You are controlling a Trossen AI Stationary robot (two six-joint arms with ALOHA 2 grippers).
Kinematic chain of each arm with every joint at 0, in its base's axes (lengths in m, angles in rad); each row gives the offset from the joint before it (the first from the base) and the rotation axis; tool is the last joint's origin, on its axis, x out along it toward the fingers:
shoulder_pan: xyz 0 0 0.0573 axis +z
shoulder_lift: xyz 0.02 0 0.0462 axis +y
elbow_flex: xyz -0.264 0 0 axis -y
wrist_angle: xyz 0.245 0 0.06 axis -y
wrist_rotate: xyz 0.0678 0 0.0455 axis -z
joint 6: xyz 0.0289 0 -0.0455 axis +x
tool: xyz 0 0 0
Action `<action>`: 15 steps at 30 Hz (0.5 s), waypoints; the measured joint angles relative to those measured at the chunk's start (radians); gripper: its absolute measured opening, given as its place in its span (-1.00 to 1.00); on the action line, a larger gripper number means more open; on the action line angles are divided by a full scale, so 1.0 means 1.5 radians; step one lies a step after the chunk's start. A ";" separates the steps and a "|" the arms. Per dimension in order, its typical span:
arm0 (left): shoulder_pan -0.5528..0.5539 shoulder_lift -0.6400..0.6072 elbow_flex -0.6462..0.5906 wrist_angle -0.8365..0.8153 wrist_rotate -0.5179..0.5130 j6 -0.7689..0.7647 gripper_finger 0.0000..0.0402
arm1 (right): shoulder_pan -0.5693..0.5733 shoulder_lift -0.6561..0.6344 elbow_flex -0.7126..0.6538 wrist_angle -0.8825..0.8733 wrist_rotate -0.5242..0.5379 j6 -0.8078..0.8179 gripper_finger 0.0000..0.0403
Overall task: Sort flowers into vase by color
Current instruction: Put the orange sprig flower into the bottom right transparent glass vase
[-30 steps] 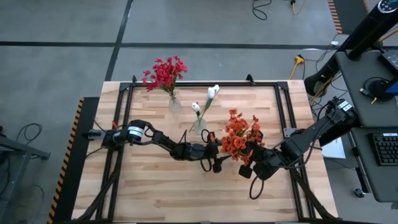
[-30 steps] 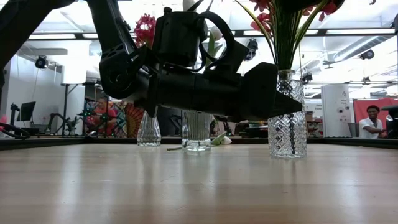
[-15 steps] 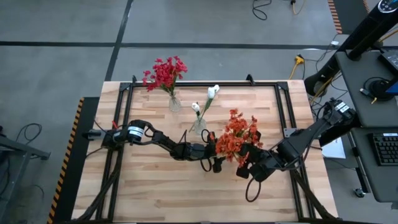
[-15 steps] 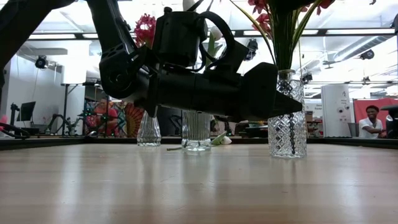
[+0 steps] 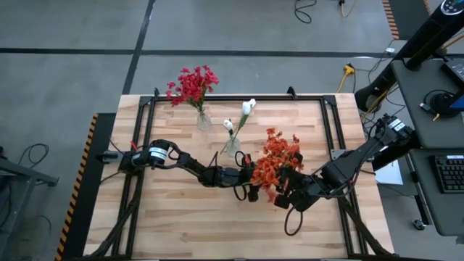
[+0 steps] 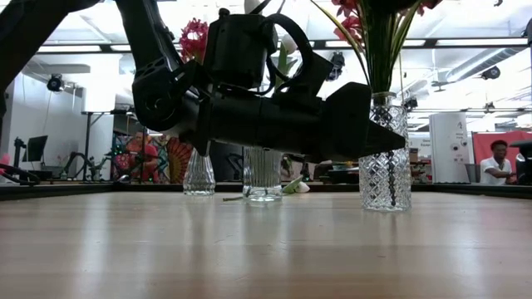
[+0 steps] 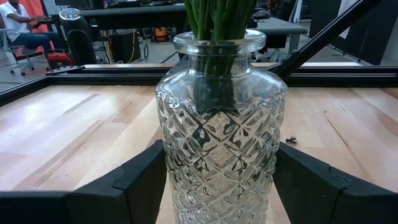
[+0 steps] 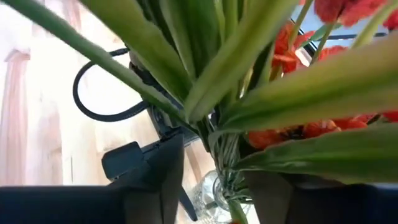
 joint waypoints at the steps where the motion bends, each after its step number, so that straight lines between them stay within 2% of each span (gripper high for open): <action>1: 0.000 0.000 0.000 0.000 0.000 0.000 0.23 | 0.000 0.000 0.003 -0.001 -0.001 -0.002 -0.25; 7: 0.000 0.000 0.000 -0.001 0.000 -0.001 0.23 | 0.003 -0.001 0.017 -0.038 -0.020 0.005 -0.11; 15: -0.001 -0.001 0.000 -0.006 -0.003 -0.011 0.23 | 0.014 0.002 0.019 -0.058 -0.004 -0.042 -0.10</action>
